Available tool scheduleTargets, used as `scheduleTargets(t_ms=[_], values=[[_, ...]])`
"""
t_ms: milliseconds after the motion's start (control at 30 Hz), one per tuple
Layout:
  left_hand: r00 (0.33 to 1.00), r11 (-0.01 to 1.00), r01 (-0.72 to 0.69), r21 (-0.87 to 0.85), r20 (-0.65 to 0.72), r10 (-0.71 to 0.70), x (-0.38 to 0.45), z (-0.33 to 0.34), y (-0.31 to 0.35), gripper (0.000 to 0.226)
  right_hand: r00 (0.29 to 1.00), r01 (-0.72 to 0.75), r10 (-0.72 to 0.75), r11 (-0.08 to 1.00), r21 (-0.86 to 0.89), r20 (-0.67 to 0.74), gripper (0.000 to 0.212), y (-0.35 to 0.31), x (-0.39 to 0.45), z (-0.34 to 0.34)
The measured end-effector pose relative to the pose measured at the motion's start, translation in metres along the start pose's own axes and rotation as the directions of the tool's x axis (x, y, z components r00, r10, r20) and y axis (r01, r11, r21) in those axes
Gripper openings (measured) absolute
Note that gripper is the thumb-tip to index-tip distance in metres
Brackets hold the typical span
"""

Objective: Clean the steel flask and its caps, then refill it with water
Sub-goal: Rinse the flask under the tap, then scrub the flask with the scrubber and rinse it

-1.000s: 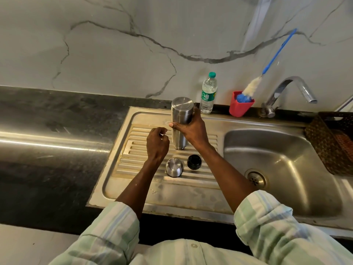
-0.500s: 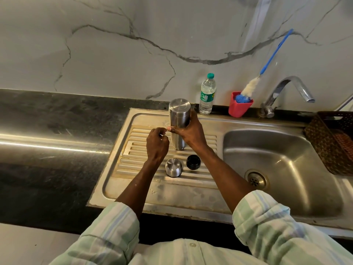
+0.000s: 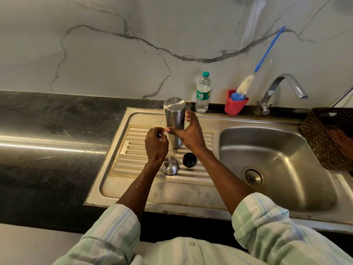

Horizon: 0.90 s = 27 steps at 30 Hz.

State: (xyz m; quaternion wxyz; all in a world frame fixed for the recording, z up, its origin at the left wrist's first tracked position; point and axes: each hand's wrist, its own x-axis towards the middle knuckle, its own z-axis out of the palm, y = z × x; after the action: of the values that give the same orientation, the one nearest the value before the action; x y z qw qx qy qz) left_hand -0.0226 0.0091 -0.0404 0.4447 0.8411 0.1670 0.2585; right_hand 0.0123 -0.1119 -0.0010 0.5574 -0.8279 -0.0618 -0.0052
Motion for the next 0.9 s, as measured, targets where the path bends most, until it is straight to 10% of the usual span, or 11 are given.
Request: scheduleTargets(t_ms=[500, 900], values=[[0.977, 0.965, -0.207, -0.162, -0.093, 0.194, -0.064, 0.069, 0.088, 0.011, 0.971, -0.052, 0.036, 0.997, -0.063, -0.238, 0.02, 0.045, -0.027, -0.109], [0.877, 0.989, -0.085, -0.124, 0.462, 0.133, -0.18, 0.245, 0.21, 0.032, 0.909, -0.103, 0.002, 0.97, -0.219, -0.417, 0.013, 0.133, -0.057, -0.351]])
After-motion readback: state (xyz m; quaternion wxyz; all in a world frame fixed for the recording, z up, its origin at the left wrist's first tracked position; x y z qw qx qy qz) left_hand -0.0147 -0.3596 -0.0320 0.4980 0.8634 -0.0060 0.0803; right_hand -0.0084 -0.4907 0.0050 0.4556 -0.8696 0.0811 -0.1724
